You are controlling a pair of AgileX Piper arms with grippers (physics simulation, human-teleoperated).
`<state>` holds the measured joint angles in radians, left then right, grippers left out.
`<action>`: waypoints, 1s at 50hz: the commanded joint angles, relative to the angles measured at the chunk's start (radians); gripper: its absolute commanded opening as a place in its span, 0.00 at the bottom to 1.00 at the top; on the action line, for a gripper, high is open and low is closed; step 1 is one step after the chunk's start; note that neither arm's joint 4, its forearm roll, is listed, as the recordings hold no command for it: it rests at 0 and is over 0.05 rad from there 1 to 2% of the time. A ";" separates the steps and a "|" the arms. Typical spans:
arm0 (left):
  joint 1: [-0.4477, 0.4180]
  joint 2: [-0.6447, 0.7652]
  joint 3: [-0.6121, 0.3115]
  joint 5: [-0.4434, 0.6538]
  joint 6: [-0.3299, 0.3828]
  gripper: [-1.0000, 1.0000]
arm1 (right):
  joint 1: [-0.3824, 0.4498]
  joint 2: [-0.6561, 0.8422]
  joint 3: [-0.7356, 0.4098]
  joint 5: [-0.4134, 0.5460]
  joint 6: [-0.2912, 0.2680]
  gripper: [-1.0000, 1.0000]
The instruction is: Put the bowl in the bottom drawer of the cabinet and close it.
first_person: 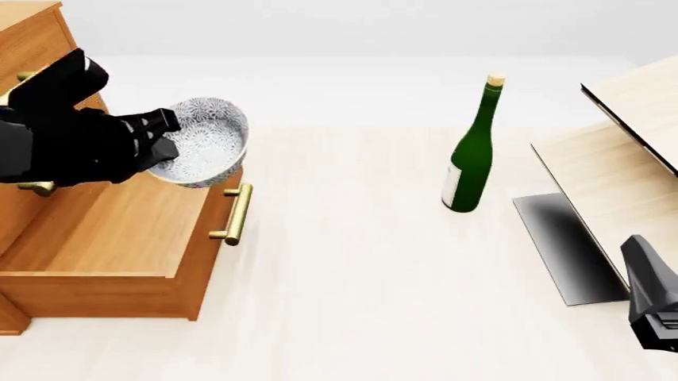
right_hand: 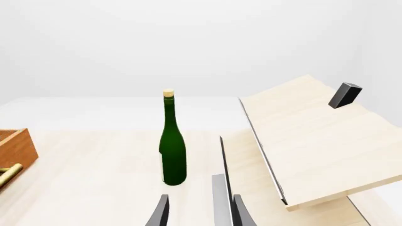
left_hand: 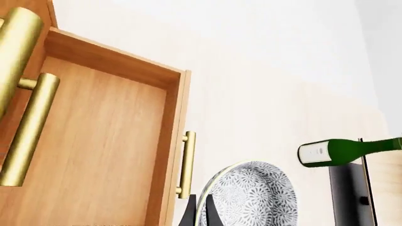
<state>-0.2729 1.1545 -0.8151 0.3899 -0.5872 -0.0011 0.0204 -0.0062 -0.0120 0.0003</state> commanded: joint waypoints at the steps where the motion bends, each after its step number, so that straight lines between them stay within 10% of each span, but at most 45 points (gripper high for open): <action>1: 0.121 -0.051 0.040 0.008 -0.020 0.00 | 0.000 0.000 0.000 0.000 0.000 1.00; 50: 0.349 -0.064 0.181 -0.095 -0.117 0.00 | 0.000 0.000 0.000 0.000 0.000 1.00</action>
<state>0.0047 1.0976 -0.6796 0.3142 -0.6912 -0.0011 0.0204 -0.0062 -0.0120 0.0003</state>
